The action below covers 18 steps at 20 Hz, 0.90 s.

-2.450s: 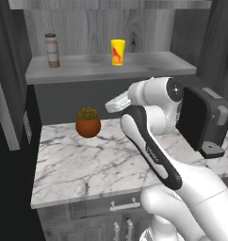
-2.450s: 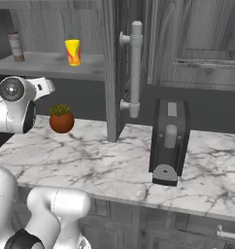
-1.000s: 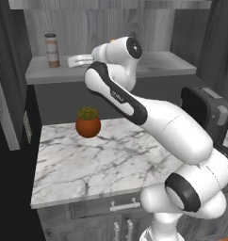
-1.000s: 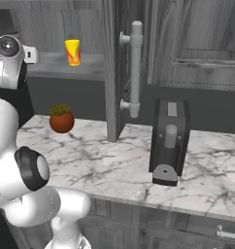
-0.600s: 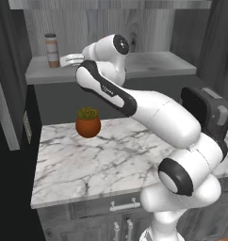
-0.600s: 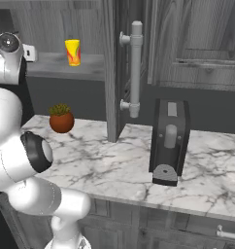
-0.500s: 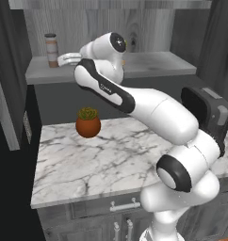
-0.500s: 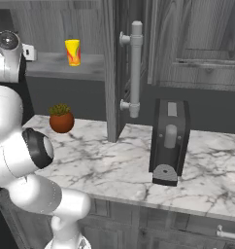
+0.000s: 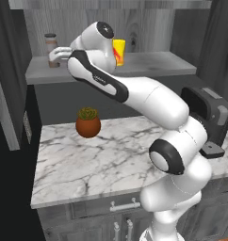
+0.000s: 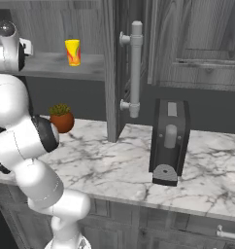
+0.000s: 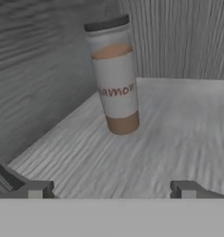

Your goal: Take the cinnamon bottle from the cabinet and place it on the dining table, next to the plate with the cupcake. Then take the chocolate from the dining counter and place it on the cupcake plate.

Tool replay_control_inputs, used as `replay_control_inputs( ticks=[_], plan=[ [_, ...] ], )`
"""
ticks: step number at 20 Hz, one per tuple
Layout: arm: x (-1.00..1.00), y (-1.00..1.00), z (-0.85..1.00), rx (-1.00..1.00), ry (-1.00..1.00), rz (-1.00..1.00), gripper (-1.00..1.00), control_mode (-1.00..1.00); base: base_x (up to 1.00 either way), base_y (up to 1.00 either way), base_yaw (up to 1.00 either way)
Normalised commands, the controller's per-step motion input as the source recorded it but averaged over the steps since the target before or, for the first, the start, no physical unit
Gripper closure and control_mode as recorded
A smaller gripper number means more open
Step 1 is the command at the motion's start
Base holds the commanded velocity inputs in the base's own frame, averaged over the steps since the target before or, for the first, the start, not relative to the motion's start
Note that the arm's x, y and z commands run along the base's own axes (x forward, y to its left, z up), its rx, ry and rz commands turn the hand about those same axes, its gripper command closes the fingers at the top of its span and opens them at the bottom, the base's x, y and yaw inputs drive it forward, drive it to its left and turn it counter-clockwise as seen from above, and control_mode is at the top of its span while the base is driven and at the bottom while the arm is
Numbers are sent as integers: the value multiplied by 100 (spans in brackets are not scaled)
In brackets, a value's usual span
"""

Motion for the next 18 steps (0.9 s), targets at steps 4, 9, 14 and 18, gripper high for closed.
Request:
replay_control_inputs(
  ticks=[4,9,14,18],
  plan=[
    [8,11,-1,-12,-4,3,-100,-100,0,0,0],
    [1,0,-3,-9,-14,3,-100,-100,0,0,0],
    [2,0,-2,-1,-14,2,-100,-100,0,0,0],
    [0,0,-9,0,-11,1,-100,-100,0,0,0]
  ],
)
